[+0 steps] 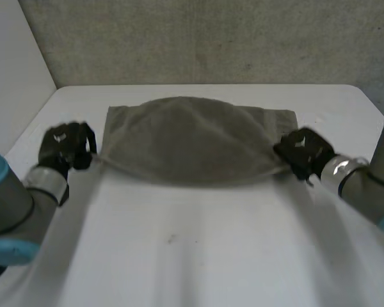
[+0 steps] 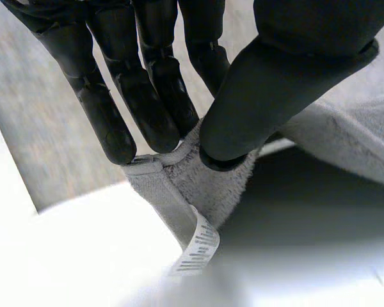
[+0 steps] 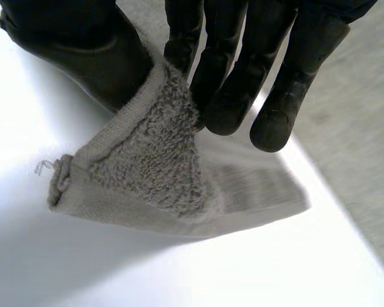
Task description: Fold the towel.
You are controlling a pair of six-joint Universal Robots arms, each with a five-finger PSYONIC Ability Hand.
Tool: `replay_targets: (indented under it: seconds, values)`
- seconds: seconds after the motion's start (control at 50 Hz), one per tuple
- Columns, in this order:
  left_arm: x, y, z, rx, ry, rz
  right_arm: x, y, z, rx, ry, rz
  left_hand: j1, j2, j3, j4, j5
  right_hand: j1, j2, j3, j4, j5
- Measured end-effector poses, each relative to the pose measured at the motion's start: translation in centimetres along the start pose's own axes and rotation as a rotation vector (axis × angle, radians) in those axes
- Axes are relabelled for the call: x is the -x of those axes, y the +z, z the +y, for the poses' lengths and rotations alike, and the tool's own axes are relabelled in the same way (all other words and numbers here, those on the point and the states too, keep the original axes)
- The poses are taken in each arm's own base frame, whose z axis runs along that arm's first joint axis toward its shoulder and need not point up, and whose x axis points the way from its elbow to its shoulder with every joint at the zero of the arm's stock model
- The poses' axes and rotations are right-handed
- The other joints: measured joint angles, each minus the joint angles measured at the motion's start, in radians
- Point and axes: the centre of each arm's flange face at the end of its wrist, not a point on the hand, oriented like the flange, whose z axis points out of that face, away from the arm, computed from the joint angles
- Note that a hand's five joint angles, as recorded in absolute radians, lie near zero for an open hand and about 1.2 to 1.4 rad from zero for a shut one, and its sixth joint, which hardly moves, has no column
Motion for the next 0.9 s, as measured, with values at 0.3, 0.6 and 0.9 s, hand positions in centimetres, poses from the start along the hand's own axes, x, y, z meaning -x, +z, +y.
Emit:
replay_targets:
  seconds: [0.3, 0.6, 0.9]
  values:
    - [0.6, -7.8, -2.3, 0.105, 0.235, 0.017, -0.1, -9.6, -2.4, 0.197, 0.012, -0.056, 0.0, 0.0, 0.0, 0.0, 0.0, 0.0, 0.0, 0.0, 0.0, 0.0]
    - [1.9, -6.9, -4.4, 0.014, 0.286, 0.145, -3.7, -8.1, -1.9, 0.23, -0.143, -0.1, 0.0, 0.0, 0.0, 0.0, 0.0, 0.0, 0.0, 0.0, 0.0, 0.0]
    - [-0.6, 8.3, -1.5, -0.096, 0.317, 0.087, -4.4, 4.0, 0.2, 0.187, -0.126, 0.104, 0.003, 0.0, 0.0, 0.0, 0.0, 0.0, 0.0, 0.0, 0.0, 0.0]
